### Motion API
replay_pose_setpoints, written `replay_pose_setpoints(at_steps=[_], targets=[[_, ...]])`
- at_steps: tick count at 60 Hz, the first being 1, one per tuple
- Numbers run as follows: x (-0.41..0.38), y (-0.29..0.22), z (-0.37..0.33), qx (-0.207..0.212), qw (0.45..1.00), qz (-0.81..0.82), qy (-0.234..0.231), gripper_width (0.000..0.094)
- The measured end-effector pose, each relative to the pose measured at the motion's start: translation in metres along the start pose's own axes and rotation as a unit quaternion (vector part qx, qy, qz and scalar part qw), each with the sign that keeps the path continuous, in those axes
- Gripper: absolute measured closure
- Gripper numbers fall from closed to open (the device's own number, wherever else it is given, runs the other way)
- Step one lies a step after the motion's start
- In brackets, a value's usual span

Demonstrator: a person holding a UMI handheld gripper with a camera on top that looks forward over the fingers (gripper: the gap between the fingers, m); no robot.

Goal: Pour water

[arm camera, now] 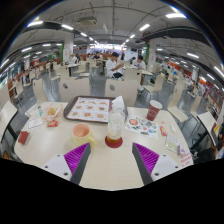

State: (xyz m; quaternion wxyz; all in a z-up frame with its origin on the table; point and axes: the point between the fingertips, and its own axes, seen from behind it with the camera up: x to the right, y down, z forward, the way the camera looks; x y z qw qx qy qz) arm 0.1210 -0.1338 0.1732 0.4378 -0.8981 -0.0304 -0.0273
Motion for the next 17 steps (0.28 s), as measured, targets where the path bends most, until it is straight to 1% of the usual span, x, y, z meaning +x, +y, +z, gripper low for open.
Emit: replay_pose_setpoints(at_steps=[17], targets=[[0.011,0.016,-0.038,-0.003,1.000,0.007,0.029,0.0091]])
